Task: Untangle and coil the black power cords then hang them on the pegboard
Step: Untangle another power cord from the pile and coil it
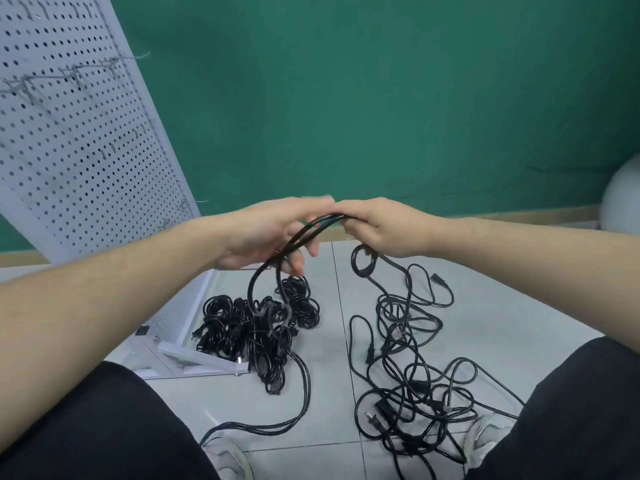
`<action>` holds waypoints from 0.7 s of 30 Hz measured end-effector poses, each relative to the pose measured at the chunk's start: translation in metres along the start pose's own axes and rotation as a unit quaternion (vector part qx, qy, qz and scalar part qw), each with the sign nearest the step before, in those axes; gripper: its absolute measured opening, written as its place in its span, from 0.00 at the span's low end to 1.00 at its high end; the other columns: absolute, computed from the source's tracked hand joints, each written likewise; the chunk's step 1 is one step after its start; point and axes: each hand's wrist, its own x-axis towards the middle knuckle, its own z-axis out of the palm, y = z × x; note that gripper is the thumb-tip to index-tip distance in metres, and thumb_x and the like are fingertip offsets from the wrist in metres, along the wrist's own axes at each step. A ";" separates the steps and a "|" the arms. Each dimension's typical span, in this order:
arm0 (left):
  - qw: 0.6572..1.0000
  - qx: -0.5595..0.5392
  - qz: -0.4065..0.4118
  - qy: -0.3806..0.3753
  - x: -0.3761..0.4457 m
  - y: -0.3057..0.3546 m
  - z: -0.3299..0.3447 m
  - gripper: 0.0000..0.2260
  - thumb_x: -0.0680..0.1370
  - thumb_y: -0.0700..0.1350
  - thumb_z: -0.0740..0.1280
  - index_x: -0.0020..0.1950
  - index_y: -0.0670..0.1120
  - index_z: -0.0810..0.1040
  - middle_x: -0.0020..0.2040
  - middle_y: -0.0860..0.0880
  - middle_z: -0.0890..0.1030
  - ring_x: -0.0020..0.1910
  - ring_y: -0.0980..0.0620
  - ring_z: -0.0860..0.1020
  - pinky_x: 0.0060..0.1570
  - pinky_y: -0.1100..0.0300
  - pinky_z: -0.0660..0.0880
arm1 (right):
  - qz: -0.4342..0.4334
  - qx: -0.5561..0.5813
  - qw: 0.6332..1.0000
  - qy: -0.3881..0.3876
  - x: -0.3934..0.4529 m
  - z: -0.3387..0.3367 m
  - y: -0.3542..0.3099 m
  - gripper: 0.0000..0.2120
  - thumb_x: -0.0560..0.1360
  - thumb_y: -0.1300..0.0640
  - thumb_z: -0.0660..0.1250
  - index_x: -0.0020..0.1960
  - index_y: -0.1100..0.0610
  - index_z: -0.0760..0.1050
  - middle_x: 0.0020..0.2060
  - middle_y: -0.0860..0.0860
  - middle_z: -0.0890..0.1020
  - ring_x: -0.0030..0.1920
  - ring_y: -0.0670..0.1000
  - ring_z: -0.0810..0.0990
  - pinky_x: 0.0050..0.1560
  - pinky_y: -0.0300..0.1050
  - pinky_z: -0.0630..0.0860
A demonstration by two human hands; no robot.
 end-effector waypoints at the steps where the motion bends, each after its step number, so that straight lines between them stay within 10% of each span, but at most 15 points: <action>1: 0.994 0.099 0.022 0.040 0.001 0.003 0.006 0.20 0.78 0.63 0.69 0.53 0.47 0.74 0.39 0.48 0.74 0.29 0.52 0.70 0.42 0.53 0.74 | 0.000 0.010 1.000 0.006 0.001 0.001 -0.002 0.17 0.84 0.63 0.57 0.69 0.53 0.74 0.41 0.34 0.79 0.40 0.38 0.74 0.45 0.31 0.70; 6: 0.965 0.210 0.092 0.125 0.004 0.007 0.005 0.13 0.80 0.56 0.69 0.49 0.46 0.78 0.27 0.56 0.66 0.25 0.54 0.61 0.24 0.62 0.59 | 0.068 0.104 0.992 0.003 0.001 0.011 0.004 0.05 0.83 0.54 0.64 0.47 0.49 0.72 0.36 0.43 0.77 0.34 0.41 0.74 0.40 0.44 0.74; 12: 0.988 0.082 0.050 0.117 -0.009 0.005 -0.014 0.11 0.80 0.53 0.70 0.46 0.47 0.80 0.29 0.51 0.60 0.25 0.53 0.55 0.26 0.61 0.52 | 0.126 0.228 0.964 -0.062 -0.007 0.012 0.013 0.11 0.81 0.51 0.67 0.48 0.59 0.75 0.38 0.51 0.84 0.43 0.50 0.84 0.57 0.48 0.78; 17: 0.987 0.055 0.027 0.148 -0.018 -0.001 -0.031 0.10 0.80 0.54 0.70 0.47 0.48 0.79 0.28 0.53 0.62 0.26 0.54 0.54 0.28 0.60 0.50 | 0.172 0.315 0.930 -0.084 -0.001 0.004 0.019 0.10 0.79 0.54 0.70 0.50 0.56 0.69 0.28 0.47 0.70 0.29 0.49 0.67 0.34 0.45 0.72; 21: 0.988 0.077 -0.029 0.131 -0.025 -0.013 -0.046 0.13 0.81 0.54 0.69 0.42 0.49 0.73 0.29 0.52 0.63 0.26 0.54 0.55 0.27 0.61 0.51 | 0.174 0.220 0.951 -0.131 0.002 0.005 0.021 0.10 0.81 0.50 0.67 0.45 0.55 0.71 0.28 0.49 0.70 0.31 0.51 0.75 0.40 0.43 0.71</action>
